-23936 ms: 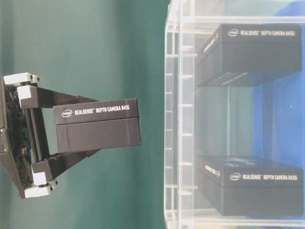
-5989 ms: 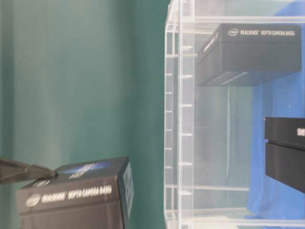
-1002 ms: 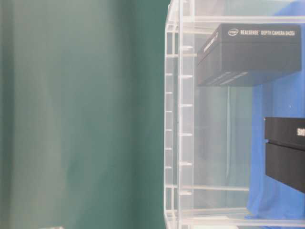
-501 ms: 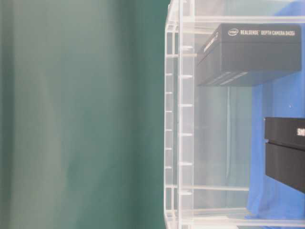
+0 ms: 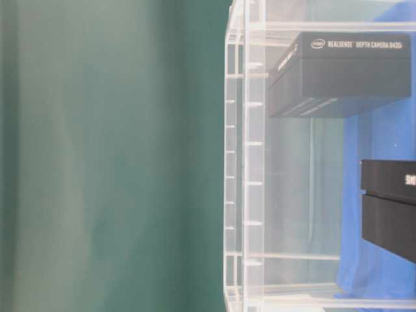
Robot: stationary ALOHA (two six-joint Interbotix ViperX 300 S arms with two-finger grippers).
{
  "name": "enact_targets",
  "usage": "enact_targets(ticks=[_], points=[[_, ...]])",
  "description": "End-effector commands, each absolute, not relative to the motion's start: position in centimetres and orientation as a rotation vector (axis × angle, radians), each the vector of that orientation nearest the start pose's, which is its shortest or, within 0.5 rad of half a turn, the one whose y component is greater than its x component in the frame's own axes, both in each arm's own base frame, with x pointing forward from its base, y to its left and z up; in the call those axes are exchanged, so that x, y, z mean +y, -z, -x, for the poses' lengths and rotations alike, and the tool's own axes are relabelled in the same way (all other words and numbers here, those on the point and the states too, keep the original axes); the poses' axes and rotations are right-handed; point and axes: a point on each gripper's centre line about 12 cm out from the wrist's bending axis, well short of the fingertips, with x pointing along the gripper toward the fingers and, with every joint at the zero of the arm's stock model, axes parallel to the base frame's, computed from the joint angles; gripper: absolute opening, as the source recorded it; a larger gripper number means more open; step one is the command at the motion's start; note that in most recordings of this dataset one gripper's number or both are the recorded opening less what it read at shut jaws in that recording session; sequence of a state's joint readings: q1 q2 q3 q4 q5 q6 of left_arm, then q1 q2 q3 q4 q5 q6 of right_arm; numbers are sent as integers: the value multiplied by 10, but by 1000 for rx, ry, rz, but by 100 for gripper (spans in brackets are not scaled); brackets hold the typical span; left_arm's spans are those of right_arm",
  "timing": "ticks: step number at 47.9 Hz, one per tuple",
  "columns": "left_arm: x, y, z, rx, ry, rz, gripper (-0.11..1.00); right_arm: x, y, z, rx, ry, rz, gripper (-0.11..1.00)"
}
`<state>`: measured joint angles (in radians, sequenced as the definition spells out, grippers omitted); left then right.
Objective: Take the box out of the case with the left arm.
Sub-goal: 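Open the left gripper, release the box, and withdraw left, then move the open left gripper over the right box in the case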
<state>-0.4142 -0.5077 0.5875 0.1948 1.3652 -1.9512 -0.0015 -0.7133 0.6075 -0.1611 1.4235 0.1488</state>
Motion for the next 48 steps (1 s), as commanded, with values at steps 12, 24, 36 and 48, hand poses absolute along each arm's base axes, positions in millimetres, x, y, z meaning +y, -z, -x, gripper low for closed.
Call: enact_targets(ticks=[12, 24, 36, 48], points=[[-6, -290, -198, 947, -1080, 1148, 90, -19, -315, -177, 1289, 219, -5, 2], [35, -292, -190, 945, -1111, 1102, 90, -19, -315, -177, 1289, 217, -5, 2], [56, -291, -187, 968, -1123, 1087, 90, -19, -315, -177, 1289, 219, -5, 2], [53, -291, -188, 983, -1110, 1116, 90, -19, -315, -177, 1289, 220, -6, 2]])
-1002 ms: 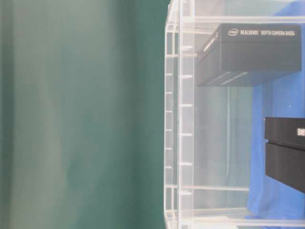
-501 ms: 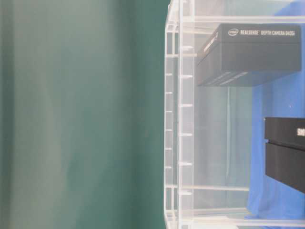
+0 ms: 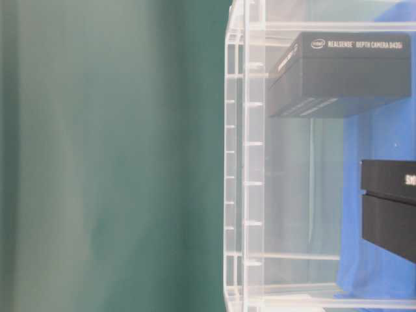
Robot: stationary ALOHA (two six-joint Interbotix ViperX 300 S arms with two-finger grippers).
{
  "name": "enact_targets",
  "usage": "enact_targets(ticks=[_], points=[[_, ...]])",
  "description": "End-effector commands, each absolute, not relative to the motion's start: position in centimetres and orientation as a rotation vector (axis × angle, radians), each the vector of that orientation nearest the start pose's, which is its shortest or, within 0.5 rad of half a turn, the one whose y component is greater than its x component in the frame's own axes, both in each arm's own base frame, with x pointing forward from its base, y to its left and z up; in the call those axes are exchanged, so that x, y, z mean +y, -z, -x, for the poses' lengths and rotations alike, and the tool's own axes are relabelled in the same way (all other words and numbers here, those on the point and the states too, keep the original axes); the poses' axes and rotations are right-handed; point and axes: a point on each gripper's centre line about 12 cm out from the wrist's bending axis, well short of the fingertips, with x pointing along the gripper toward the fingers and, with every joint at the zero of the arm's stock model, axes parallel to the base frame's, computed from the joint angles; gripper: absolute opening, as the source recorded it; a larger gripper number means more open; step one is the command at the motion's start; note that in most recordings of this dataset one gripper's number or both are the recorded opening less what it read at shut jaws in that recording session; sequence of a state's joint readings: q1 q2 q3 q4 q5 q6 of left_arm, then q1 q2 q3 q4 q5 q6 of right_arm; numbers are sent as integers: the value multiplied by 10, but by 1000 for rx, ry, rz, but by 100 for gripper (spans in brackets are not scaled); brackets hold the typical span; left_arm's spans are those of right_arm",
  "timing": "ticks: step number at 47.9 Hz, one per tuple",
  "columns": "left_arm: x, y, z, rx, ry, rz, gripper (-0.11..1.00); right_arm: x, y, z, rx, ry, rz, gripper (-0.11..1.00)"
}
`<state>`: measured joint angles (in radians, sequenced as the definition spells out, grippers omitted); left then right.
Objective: Take the box out of the case with the left arm.
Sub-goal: 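Move the open left gripper over the right box in the case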
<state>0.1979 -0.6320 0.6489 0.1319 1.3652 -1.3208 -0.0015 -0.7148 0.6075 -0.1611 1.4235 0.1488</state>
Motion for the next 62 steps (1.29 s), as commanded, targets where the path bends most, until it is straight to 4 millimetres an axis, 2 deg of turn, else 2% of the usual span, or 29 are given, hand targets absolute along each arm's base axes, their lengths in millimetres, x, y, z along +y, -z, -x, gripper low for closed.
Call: enact_targets(ticks=[1, 15, 25, 38, 54, 62], points=[[54, -291, -188, 983, -1111, 1117, 90, -19, -315, -177, 1289, 218, -6, 2], [50, -290, -194, 1002, -1088, 1160, 90, -19, -315, -177, 1292, 220, -7, 2], [50, -292, -221, 993, -1051, 1192, 88, -19, -314, -177, 1291, 218, -6, 2], [54, -304, -285, 971, -1050, 1222, 88, -19, -311, -174, 1317, 220, -1, 2], [71, -321, -392, 925, -1021, 1226, 88, -19, -311, -172, 1321, 221, -2, 2], [75, -328, -427, 900, -1003, 1233, 88, -19, -310, -172, 1323, 219, -2, 2]])
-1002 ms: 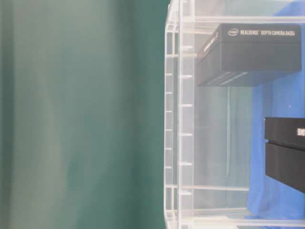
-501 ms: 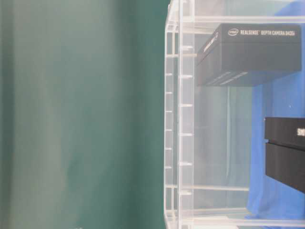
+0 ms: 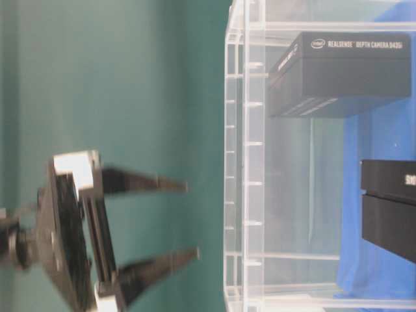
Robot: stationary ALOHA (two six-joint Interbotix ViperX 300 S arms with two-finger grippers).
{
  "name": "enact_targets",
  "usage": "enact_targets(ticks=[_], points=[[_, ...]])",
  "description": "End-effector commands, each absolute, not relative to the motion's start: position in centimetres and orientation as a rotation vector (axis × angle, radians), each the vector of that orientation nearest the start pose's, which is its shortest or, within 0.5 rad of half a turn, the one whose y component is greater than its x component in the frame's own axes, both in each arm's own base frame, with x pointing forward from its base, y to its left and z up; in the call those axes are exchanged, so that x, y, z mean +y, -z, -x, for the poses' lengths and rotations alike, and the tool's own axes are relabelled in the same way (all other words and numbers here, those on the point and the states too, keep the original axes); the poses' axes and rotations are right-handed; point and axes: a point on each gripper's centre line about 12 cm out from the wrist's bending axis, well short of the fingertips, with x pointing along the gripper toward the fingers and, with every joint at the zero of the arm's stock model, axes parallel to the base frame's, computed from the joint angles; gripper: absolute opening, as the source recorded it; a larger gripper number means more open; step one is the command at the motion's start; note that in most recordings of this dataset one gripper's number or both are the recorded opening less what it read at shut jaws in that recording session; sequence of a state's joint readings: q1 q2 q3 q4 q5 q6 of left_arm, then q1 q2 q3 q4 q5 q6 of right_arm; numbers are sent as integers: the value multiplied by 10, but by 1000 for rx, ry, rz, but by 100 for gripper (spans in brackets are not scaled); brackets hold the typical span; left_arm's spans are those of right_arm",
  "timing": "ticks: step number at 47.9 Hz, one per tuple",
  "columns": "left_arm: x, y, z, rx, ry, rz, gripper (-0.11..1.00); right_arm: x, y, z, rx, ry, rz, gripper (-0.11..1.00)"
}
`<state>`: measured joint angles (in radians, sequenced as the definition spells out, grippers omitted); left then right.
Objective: Take the box out of the case with the left arm.
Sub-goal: 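Move the open left gripper over the right box in the case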
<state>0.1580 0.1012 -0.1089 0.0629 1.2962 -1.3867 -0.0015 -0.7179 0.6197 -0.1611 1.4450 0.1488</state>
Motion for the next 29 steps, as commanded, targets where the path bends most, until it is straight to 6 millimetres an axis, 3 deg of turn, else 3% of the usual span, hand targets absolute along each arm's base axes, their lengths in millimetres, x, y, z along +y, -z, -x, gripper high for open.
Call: enact_targets(ticks=[1, 10, 29], points=[[75, -329, -430, 897, -998, 1232, 88, -19, -311, -172, 1321, 220, -3, 2], [80, -328, -460, 879, -993, 1231, 88, -19, -310, -172, 1323, 220, -3, 2], [78, -306, -522, 873, -941, 1209, 88, -19, -310, -172, 1326, 220, -2, 2]])
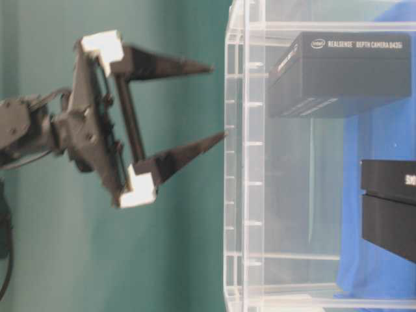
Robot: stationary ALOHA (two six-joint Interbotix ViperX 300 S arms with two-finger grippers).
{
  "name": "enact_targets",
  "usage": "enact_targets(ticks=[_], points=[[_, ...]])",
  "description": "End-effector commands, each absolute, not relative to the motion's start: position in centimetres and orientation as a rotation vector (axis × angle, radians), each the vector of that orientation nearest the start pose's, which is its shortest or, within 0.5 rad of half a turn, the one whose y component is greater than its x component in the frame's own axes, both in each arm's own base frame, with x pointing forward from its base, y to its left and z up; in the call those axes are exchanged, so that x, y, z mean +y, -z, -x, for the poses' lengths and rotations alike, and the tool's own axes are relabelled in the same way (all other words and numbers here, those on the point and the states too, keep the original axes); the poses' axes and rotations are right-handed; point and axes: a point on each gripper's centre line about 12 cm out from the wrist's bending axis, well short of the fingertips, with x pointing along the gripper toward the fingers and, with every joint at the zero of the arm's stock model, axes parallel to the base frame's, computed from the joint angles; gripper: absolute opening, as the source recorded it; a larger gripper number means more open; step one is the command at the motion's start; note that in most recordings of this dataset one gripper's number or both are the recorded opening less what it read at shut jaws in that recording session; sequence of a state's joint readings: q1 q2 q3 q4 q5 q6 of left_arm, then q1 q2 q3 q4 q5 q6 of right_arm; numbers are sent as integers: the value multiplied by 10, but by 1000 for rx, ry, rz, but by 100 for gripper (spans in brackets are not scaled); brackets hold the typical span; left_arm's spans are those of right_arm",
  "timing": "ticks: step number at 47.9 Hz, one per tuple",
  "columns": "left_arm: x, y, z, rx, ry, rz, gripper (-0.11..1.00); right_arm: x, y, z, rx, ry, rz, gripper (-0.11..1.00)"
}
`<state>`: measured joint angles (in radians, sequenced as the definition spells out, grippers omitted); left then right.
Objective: Take the box out of the case with the left arm.
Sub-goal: 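Move the open left gripper over the right box in the case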
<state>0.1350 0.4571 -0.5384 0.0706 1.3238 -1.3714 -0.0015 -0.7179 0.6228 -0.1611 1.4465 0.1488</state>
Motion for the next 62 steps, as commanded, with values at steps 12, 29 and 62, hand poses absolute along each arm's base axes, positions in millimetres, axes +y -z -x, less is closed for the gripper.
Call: enact_targets(ticks=[12, 29, 62], points=[[81, -307, -529, 906, -973, 1186, 88, -19, -310, -172, 1326, 220, -2, 2], [82, -307, -531, 908, -967, 1174, 88, -19, -309, -172, 1327, 220, -2, 2], [81, -302, -534, 902, -962, 1165, 88, -19, -309, -172, 1326, 220, -2, 2]])
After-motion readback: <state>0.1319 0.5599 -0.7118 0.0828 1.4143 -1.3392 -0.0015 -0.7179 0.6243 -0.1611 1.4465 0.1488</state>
